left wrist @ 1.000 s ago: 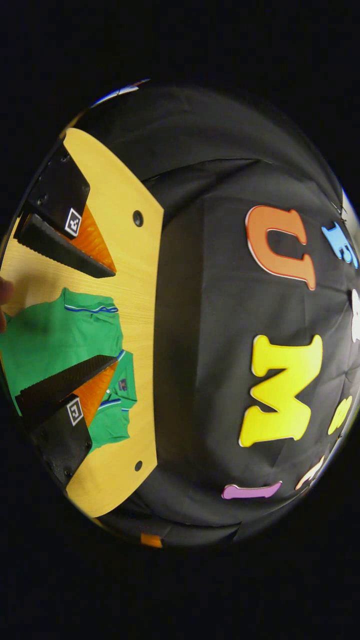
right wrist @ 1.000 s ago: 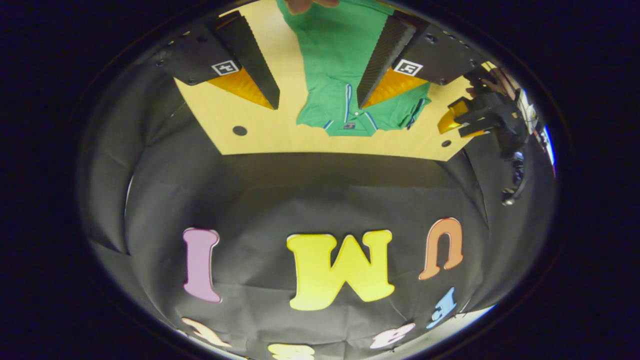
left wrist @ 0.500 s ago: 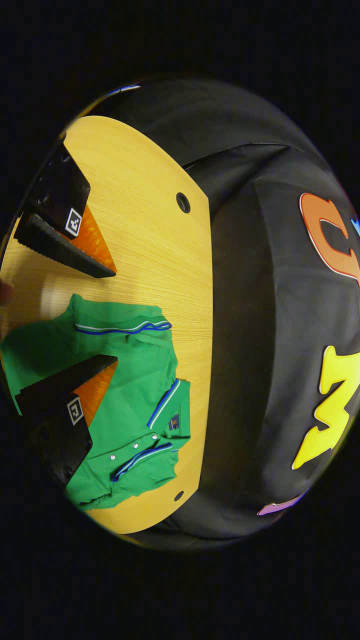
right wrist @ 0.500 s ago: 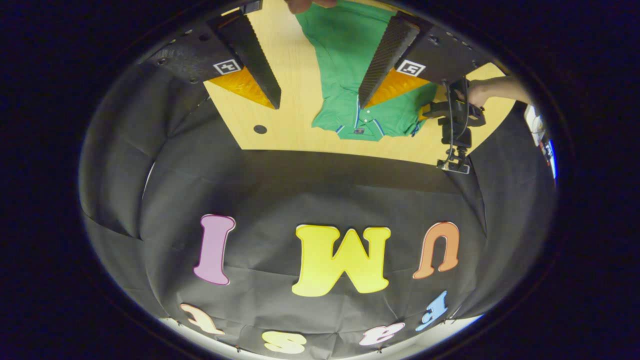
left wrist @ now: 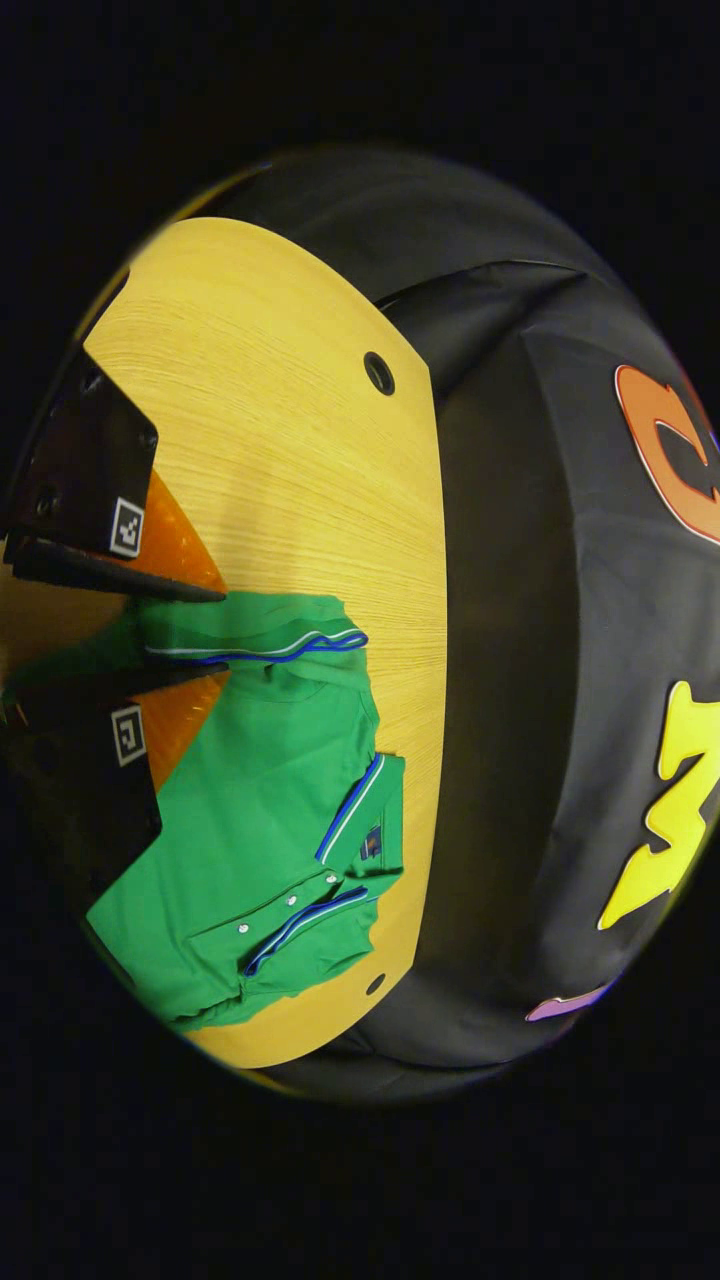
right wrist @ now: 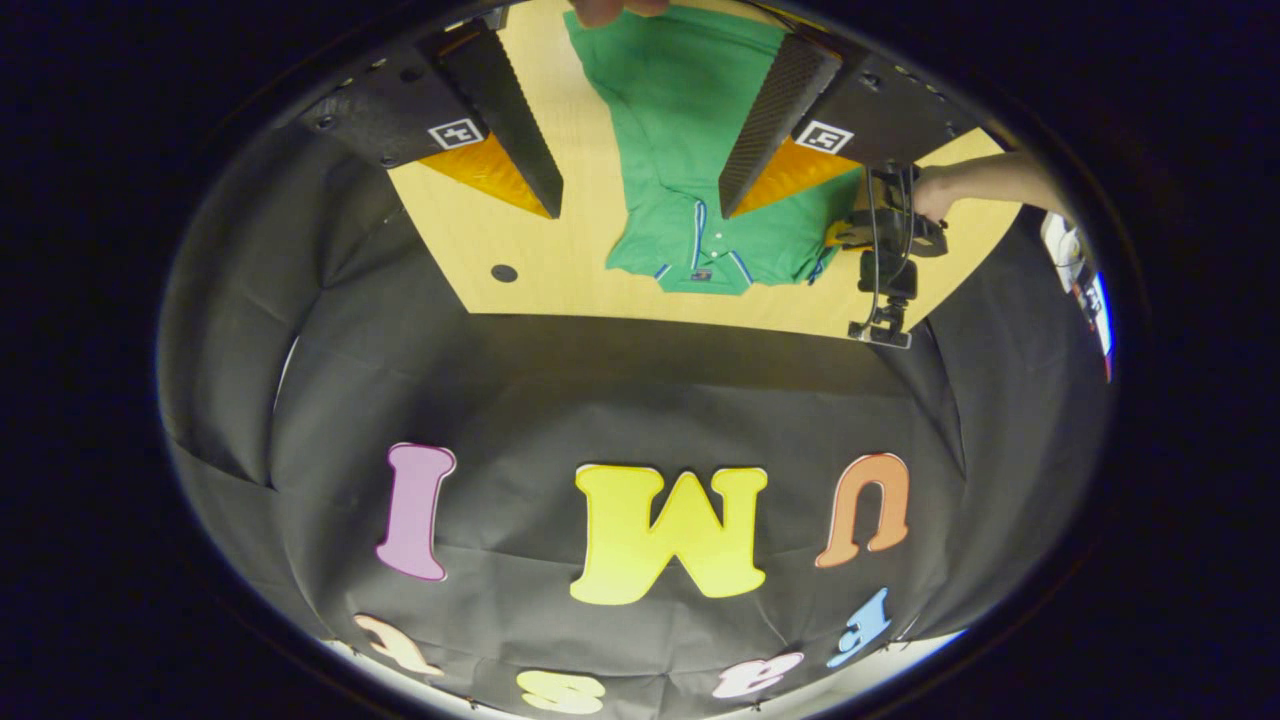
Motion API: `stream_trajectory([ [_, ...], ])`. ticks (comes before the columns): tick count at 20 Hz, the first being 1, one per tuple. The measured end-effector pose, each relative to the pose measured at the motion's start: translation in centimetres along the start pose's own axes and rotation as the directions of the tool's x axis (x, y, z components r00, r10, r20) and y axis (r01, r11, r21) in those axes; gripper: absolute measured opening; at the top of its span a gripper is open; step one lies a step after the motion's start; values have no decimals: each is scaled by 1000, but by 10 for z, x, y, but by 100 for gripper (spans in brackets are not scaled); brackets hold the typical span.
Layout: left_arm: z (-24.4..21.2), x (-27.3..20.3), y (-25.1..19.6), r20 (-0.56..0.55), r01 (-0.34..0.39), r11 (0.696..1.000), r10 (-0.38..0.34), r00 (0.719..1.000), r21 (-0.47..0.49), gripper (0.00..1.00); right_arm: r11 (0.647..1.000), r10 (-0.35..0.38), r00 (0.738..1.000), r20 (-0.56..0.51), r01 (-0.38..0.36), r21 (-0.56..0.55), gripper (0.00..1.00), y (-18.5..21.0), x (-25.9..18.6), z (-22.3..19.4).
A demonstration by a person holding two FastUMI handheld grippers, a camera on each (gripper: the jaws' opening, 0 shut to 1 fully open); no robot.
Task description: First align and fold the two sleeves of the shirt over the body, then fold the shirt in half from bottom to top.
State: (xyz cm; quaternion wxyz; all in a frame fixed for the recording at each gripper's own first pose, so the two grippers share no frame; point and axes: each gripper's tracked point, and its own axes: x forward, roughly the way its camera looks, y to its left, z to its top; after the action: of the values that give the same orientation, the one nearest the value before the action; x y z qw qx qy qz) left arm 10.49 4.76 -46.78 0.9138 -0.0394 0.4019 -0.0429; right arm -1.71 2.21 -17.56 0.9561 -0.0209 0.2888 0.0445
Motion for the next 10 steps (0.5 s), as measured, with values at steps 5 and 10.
stream_trajectory([
  [5, 2, -2, -2, 5, 47, 998, -47, 999, -38, 23, 1000, 9, 1000, -10, -9, 17, 97, 2, 2, -3],
  [10, 7, -6, -10, 18, 119, 988, -118, 993, -94, 8, 1000, 13, 1000, -9, -12, 22, 97, 7, 1, -3],
])
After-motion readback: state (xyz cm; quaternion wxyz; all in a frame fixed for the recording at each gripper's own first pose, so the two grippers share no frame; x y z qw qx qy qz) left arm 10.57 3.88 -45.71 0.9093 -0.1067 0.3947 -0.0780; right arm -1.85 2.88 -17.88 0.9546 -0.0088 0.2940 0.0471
